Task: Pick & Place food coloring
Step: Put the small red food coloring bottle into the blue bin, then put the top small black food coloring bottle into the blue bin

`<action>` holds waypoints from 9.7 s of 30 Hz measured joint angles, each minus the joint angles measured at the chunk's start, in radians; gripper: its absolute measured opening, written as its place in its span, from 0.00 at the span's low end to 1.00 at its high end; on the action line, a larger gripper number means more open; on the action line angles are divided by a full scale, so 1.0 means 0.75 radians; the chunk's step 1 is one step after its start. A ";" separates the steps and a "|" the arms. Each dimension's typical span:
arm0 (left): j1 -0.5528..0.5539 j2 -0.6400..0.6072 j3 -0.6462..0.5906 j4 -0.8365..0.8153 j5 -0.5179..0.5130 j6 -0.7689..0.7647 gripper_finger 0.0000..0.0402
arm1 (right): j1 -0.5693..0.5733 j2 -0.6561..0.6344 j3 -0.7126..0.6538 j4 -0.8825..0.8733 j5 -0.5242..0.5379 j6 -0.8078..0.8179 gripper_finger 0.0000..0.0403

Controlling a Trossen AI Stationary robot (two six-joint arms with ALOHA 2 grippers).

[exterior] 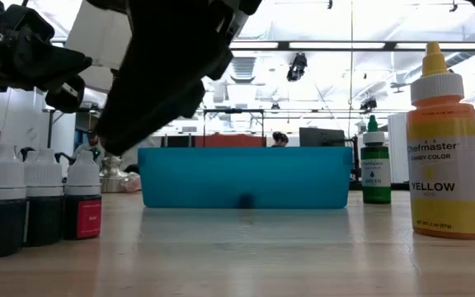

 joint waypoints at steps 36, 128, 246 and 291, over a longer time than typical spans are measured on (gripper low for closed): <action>0.000 0.000 0.000 0.000 -0.001 0.001 0.00 | -0.013 -0.001 0.156 -0.129 -0.070 -0.978 0.36; 0.000 0.006 0.000 0.000 -0.001 0.000 0.00 | -0.036 0.065 0.082 0.015 -0.126 -1.057 0.30; 0.000 0.006 0.000 0.000 -0.001 0.000 0.00 | -0.422 -0.664 -0.680 0.081 0.064 -0.179 0.11; 0.000 0.006 0.000 0.000 0.000 0.000 0.00 | -0.302 -0.701 -0.701 0.280 -0.215 0.177 0.24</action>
